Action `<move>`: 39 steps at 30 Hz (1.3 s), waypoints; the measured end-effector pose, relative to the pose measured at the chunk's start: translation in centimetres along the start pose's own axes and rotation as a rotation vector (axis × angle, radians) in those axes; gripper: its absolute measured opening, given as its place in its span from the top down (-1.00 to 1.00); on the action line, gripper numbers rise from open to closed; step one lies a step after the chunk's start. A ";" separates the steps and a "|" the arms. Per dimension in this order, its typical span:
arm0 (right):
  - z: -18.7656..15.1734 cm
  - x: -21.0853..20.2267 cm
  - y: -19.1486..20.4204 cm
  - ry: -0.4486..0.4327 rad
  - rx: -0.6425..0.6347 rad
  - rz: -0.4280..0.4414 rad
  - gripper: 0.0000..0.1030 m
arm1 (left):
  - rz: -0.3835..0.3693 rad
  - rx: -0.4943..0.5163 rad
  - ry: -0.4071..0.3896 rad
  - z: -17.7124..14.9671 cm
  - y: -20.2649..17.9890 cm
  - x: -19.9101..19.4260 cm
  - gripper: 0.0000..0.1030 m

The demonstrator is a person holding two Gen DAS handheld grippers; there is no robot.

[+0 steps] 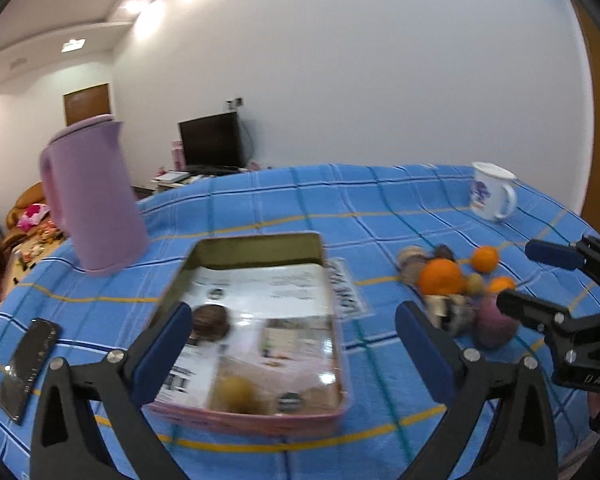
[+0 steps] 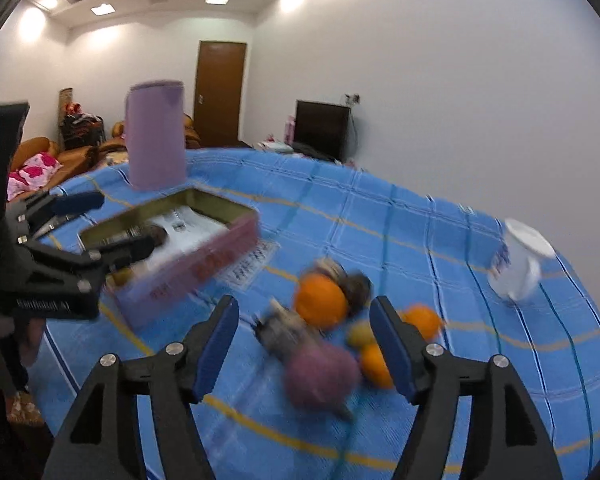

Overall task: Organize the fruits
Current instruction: 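Withdraw both tools from the tin back toward the fruit cluster, then grasp the purple beet with the right tool while the left tool approaches the wrapped cylinder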

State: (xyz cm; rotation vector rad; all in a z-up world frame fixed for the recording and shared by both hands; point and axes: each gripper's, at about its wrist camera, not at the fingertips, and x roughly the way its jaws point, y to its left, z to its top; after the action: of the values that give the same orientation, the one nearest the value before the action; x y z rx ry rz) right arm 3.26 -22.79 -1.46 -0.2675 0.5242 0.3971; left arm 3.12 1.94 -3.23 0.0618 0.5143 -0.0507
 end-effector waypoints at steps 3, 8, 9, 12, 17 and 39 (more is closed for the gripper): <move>-1.3 0.4 -0.7 0.038 -0.020 -0.007 -0.36 | -0.025 0.020 0.021 -0.3 -1.8 0.5 -1.00; -1.9 1.7 -1.2 0.074 -0.002 0.019 -0.36 | -0.040 0.058 0.044 -0.7 -3.7 1.0 -1.00; -1.9 2.1 -1.2 0.083 0.000 0.027 -0.36 | -0.037 0.062 0.046 -0.7 -3.9 1.0 -1.00; -2.0 2.8 -1.1 0.116 -0.001 0.029 -0.36 | -0.034 0.060 0.053 -0.6 -4.0 1.4 -1.00; -1.8 4.1 -1.1 0.177 0.021 0.059 -0.36 | -0.048 0.055 0.067 -0.5 -4.1 1.8 -1.00; -0.6 2.4 -6.2 0.073 0.220 -0.118 -0.04 | -0.148 0.058 0.134 0.7 -7.6 4.3 -0.96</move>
State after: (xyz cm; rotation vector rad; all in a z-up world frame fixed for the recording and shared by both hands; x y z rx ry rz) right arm 7.65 -27.81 -2.32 -0.1000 0.6160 0.2133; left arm 6.67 -5.82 -5.07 0.0841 0.6505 -0.2072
